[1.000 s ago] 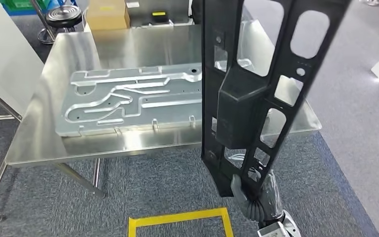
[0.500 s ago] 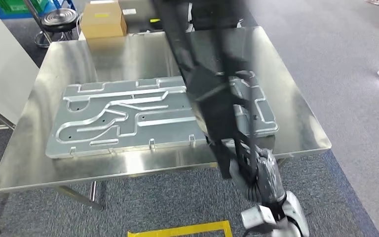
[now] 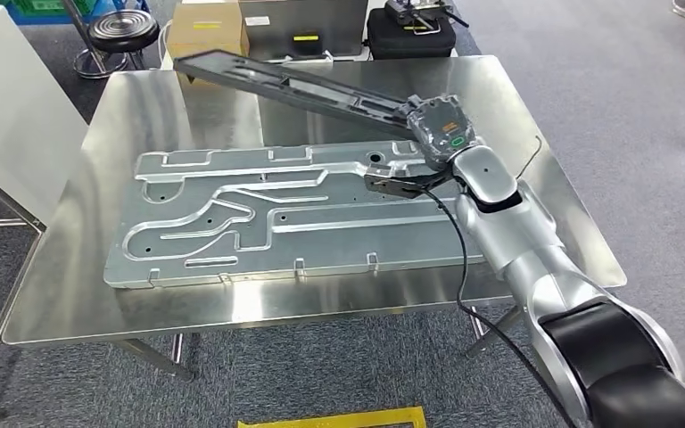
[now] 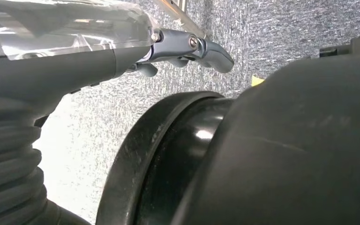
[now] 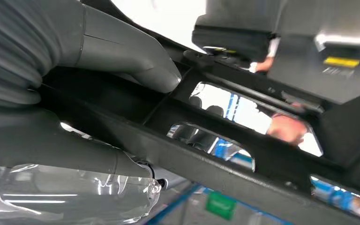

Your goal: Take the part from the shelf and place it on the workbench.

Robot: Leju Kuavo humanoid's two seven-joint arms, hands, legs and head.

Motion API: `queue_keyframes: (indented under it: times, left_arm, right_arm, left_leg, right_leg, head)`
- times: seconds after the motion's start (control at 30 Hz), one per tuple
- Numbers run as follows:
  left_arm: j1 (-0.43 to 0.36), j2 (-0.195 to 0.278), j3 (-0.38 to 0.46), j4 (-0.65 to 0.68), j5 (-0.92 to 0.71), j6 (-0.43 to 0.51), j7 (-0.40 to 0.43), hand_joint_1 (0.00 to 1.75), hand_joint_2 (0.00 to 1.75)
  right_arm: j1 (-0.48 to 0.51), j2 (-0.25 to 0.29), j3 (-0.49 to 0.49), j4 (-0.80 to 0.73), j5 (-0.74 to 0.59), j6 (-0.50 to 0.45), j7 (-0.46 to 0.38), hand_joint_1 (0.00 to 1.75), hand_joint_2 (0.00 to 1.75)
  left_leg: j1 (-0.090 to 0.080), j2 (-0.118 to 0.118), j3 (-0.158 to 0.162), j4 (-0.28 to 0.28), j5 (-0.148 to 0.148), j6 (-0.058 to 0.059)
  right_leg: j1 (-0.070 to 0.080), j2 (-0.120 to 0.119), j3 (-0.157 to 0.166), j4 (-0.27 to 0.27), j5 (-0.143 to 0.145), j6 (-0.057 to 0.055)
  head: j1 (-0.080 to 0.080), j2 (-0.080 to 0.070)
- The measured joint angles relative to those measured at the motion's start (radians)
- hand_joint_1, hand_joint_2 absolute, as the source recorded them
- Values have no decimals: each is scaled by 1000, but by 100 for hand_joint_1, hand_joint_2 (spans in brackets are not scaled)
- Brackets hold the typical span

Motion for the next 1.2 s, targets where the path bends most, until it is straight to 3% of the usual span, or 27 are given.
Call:
queue_keyframes:
  times: [0.03, 0.1, 0.17, 0.2, 0.23, 0.3, 0.33, 0.4, 0.47, 0.53, 0.63, 0.67, 0.7, 0.77, 0.83, 0.97, 1.03, 1.13, 1.17, 1.2]
  left_arm:
    - [0, 0, 1, -1, 0, 2, -1, 0, 175]
    - [1, 0, 5, -1, 0, 8, -2, 0, 175]
    - [5, 0, 8, -1, 0, 11, -3, 0, 175]
    - [6, 0, 10, -1, 0, 12, -3, 0, 175]
    - [7, 0, 11, -1, 0, 13, -3, 0, 175]
    - [7, 0, 13, -1, 0, 17, -2, 0, 175]
    - [6, 0, 13, -1, 0, 20, -1, 0, 175]
    - [5, 0, 14, -2, 1, 28, -1, 0, 175]
    - [5, 1, 19, -2, 1, 33, -4, 0, 87]
    - [4, 4, 23, -2, 1, 31, -8, 0, 0]
    - [1, 12, 28, -2, 1, 17, 4, 0, 0]
    - [0, 14, 30, -2, 1, 12, 15, 0, 0]
    - [-1, 16, 34, -2, 1, 9, 29, 0, 0]
    - [-2, 20, 47, -2, 1, 5, 55, 0, 0]
    - [-5, 23, 61, -2, 1, 1, 69, 0, 0]
    - [-7, 25, 80, -2, 1, -7, 69, 0, 0]
    - [-6, 25, 86, -2, 1, -10, 67, 0, 0]
    - [-2, 24, 98, -2, 1, -11, 63, 0, 0]
    - [0, 23, 101, -2, 1, -10, 62, 0, 0]
    - [3, 23, 104, -2, 1, -10, 60, 0, 0]
  right_arm:
    - [-20, 10, 14, 36, 6, 0, 5, 175, 175]
    - [-50, 32, 37, 102, 7, 0, 9, 175, 175]
    - [-63, 57, 53, 154, 5, -1, 13, 87, 87]
    - [-67, 70, 59, 173, 4, -1, 16, 44, 44]
    - [-72, 82, 63, 187, 2, -1, 20, 0, 0]
    - [-88, 104, 70, 211, -2, -1, 25, 0, 0]
    - [-95, 112, 73, 221, -5, -1, 26, 0, 0]
    - [-101, 124, 77, 236, -12, 0, 25, 0, 0]
    - [-103, 131, 79, 246, -17, 0, 23, 0, 0]
    - [-106, 136, 80, 255, -20, 1, 21, 0, 0]
    - [-111, 146, 80, 266, -27, 7, 15, 0, 0]
    - [-111, 148, 80, 270, -30, 9, 13, 0, 0]
    - [-111, 152, 81, 275, -32, 10, 11, 0, 0]
    - [-111, 158, 81, 282, -36, 10, 10, 0, 0]
    - [-113, 163, 81, 287, -42, 10, 11, 0, 0]
    - [-114, 165, 72, 296, -84, 14, 0, 0, 0]
    - [-115, 160, 57, 295, -118, 14, -14, 0, 0]
    - [-114, 140, 27, 287, -165, 13, -37, 0, 0]
    - [-113, 130, 17, 282, -177, 13, -43, 0, 0]
    - [-112, 118, 7, 274, -187, 12, -47, 0, 0]
  left_leg:
    - [1, 0, 2, -3, -1, 5]
    - [-1, -1, 6, -3, -6, 13]
    - [-4, -3, 15, -3, -14, 16]
    - [-6, -4, 21, -3, -19, 17]
    - [-8, -6, 29, -3, -24, 16]
    - [-12, -8, 40, -2, -34, 12]
    - [-14, -9, 42, -2, -38, 9]
    - [-14, -10, 42, -3, -41, 0]
    - [-14, -10, 45, -4, -46, -11]
    - [-14, -7, 27, 43, -78, -22]
    - [-8, -4, -60, 222, -155, -35]
    - [-6, -4, -79, 256, -160, -38]
    - [-4, -4, -82, 254, -146, -41]
    - [0, -3, -34, 146, -79, -44]
    - [1, -5, 21, 33, -34, -39]
    - [-5, -8, 29, -1, -20, -12]
    - [-3, -5, 26, -8, -10, 4]
    - [-4, -1, 12, -10, 4, 17]
    - [-5, -1, 5, -9, 9, 19]
    - [-7, -2, -3, -9, 15, 19]
  right_leg:
    - [0, 0, -20, 39, -21, 2]
    - [1, 1, -91, 168, -71, 4]
    - [3, 1, -149, 254, -78, 1]
    - [4, 1, -154, 245, -54, -3]
    - [6, 1, -140, 198, -12, -10]
    - [14, 1, -92, 67, 64, -28]
    - [18, 0, -72, 18, 81, -34]
    - [25, 1, -58, -15, 78, -40]
    - [21, 1, -49, -28, 77, -45]
    - [13, 0, -36, -41, 78, -52]
    - [13, 0, -27, -43, 72, -61]
    - [13, 1, -25, -42, 72, -61]
    - [12, 2, -24, -40, 71, -60]
    - [10, 5, -24, -33, 67, -54]
    - [12, 8, -28, -23, 63, -45]
    - [12, 8, -36, -19, 65, -24]
    - [10, 7, -49, 17, 26, -13]
    - [8, 6, -105, 188, -89, -6]
    - [8, 6, -115, 231, -108, -5]
    - [9, 6, -109, 243, -110, -6]
  head:
    - [0, 0]
    - [0, 0]
    - [0, 0]
    - [0, 0]
    - [0, 0]
    - [0, 0]
    - [0, 0]
    - [0, 0]
    - [0, 0]
    - [0, 0]
    - [0, 0]
    - [0, 0]
    - [0, 0]
    - [0, 0]
    - [0, 0]
    - [0, 0]
    - [0, 0]
    - [0, 0]
    - [0, 0]
    - [0, 0]
